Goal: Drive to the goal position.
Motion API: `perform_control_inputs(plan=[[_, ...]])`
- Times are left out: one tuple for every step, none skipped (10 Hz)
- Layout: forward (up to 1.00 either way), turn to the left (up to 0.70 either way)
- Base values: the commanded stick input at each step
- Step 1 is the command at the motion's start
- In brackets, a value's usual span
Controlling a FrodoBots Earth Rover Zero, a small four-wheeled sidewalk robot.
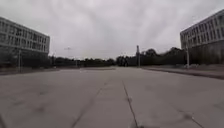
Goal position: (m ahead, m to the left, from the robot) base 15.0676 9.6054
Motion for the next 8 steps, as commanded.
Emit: perform_control_inputs(plan=[[1.0, 0.0], [1.0, 0.0], [1.0, 0.0], [1.0, 0.0], [1.0, 0.0], [1.0, 0.0], [1.0, 0.0], [1.0, 0.0]])
